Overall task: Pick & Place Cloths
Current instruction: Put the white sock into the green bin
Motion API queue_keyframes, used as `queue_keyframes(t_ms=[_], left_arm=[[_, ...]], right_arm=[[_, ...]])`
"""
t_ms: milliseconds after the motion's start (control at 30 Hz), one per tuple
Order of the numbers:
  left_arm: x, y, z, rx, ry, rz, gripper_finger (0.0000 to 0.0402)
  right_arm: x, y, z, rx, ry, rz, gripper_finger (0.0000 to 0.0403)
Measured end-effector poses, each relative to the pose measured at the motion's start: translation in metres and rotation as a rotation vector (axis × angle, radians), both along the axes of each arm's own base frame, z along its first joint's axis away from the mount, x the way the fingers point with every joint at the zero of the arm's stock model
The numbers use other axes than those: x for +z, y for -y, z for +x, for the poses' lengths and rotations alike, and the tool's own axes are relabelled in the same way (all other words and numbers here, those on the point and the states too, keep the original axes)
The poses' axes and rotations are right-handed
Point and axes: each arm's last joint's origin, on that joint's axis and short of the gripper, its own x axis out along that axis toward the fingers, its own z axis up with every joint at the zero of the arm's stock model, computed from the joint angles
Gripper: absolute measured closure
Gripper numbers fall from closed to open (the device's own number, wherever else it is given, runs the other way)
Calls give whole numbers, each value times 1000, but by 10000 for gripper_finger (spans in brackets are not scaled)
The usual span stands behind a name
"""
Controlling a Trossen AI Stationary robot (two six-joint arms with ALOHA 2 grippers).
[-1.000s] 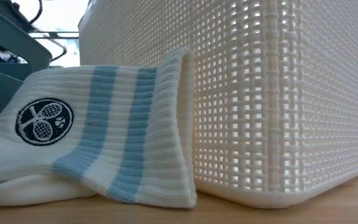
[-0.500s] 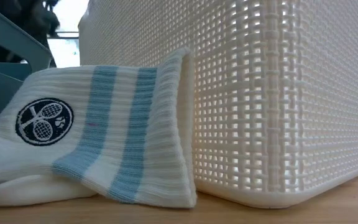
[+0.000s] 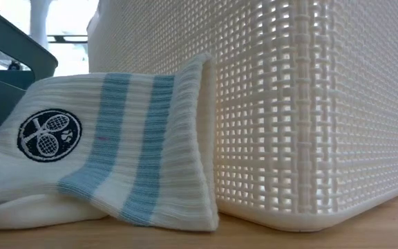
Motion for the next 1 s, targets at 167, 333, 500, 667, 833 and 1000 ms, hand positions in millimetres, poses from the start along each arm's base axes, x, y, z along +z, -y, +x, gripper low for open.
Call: queue_keyframes(t_ms=[167,333,500,667,833,1000], left_arm=[[11,9,6,-136,-49,-214,397],[4,26,25,-271,-201,-381,397],[-15,49,49,-357,-371,-412,396],[-40,71,74,-386,-476,-364,396],[-57,93,84,-469,-613,-351,397],[-79,112,96,-518,-701,-269,392]], right_arm=[[0,0,0,2,-2,-9,321],[-1,0,0,4,-6,-16,307],[-1,0,0,5,-9,-19,296],[-2,0,0,4,-12,-20,289],[-3,0,0,3,-15,-21,284],[-3,0,1,3,-16,-19,291]])
